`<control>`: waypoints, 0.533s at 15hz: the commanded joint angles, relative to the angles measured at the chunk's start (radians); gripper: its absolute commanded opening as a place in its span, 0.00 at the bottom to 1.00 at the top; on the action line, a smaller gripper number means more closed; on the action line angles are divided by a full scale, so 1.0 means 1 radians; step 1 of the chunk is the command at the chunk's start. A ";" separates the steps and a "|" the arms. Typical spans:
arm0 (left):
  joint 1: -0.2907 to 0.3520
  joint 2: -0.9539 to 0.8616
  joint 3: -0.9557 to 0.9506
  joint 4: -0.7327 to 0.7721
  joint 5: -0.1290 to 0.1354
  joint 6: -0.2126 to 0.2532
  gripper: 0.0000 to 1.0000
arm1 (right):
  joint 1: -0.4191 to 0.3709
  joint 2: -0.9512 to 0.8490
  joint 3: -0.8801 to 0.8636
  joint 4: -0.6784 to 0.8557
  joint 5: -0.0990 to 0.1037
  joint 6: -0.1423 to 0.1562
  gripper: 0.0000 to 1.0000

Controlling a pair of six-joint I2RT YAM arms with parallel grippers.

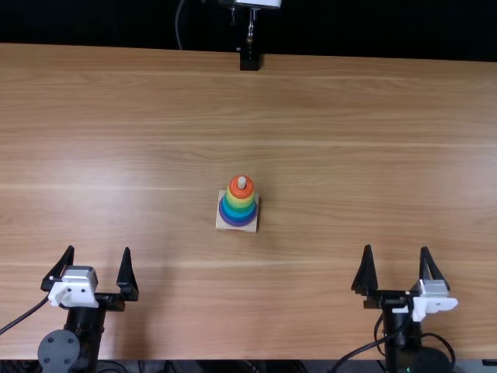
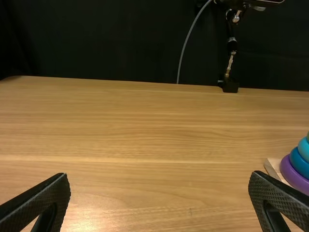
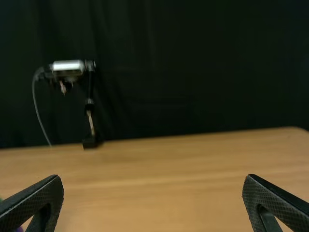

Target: Build the Hanoi tower: stack the rings onto the peg from bottom to top in this color order: purple, dark blue, light blue, dark green, light green, yellow, orange.

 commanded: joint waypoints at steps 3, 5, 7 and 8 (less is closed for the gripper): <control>-0.005 -0.015 -0.010 -0.027 -0.012 0.005 1.00 | -0.017 -0.012 -0.006 -0.164 0.001 -0.001 1.00; -0.005 -0.015 -0.010 -0.027 -0.012 0.005 1.00 | -0.028 -0.012 -0.006 -0.168 0.001 -0.001 1.00; -0.005 -0.015 -0.010 -0.027 -0.012 0.005 1.00 | -0.028 -0.012 -0.008 -0.166 0.003 -0.001 1.00; -0.005 -0.015 -0.010 -0.027 -0.012 0.005 1.00 | -0.028 -0.012 -0.008 -0.166 0.003 -0.001 1.00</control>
